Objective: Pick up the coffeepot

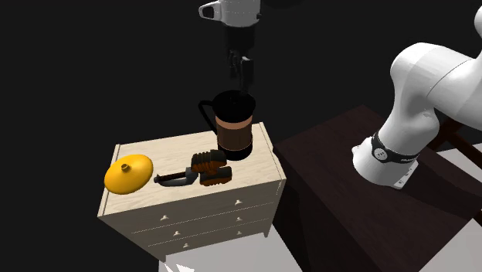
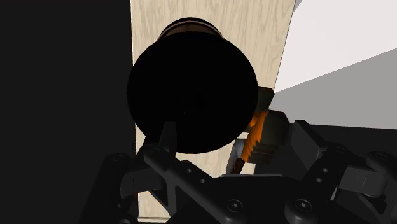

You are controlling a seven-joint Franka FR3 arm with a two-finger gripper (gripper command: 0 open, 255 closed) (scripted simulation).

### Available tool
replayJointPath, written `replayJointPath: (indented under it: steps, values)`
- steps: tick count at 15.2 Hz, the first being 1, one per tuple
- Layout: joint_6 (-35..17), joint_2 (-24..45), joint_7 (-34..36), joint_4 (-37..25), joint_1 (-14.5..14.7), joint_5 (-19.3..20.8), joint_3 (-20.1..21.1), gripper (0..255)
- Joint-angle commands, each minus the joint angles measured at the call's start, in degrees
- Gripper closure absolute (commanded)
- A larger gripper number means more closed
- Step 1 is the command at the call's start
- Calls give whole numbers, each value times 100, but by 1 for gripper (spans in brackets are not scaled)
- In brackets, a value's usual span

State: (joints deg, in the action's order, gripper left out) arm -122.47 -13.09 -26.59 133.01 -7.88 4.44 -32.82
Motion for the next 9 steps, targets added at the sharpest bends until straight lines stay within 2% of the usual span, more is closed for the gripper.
replayJointPath:
  steps: [1, 9]
  values:
    - [-216, 472, -380, -228, 9, -231, -229, 0]
    - [-848, 939, -681, 16, 24, -557, -330, 0]
